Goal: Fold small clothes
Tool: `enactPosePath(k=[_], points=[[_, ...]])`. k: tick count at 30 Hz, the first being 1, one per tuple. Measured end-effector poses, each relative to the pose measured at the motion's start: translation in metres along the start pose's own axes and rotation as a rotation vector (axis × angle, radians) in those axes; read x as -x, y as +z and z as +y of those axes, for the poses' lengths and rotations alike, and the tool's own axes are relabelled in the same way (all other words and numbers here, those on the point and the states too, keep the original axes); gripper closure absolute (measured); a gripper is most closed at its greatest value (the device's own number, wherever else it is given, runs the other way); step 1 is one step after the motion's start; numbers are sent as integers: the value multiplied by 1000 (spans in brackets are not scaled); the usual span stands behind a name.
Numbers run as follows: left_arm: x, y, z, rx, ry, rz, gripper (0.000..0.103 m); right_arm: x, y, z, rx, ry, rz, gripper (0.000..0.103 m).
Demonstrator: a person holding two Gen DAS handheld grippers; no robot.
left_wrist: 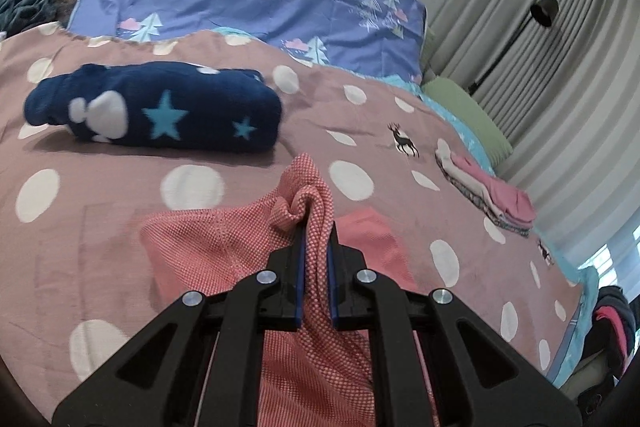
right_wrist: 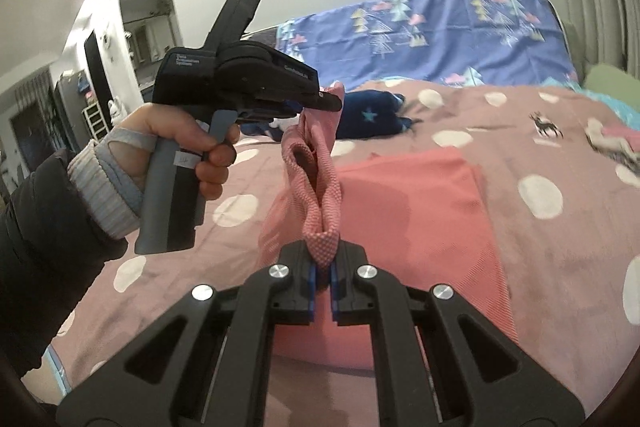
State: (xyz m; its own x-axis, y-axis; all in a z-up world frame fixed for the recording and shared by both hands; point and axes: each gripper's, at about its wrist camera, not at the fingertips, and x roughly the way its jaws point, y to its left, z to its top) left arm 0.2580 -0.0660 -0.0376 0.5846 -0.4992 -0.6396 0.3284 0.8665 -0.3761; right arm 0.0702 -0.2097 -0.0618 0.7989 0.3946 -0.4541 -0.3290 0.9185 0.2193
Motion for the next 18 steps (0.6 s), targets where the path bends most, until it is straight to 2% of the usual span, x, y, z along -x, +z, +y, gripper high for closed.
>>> enactPosePath(k=[18], points=[[-54,-2,-64,-106,39,84,95,16,-14,-58,-155,15,-10,98]])
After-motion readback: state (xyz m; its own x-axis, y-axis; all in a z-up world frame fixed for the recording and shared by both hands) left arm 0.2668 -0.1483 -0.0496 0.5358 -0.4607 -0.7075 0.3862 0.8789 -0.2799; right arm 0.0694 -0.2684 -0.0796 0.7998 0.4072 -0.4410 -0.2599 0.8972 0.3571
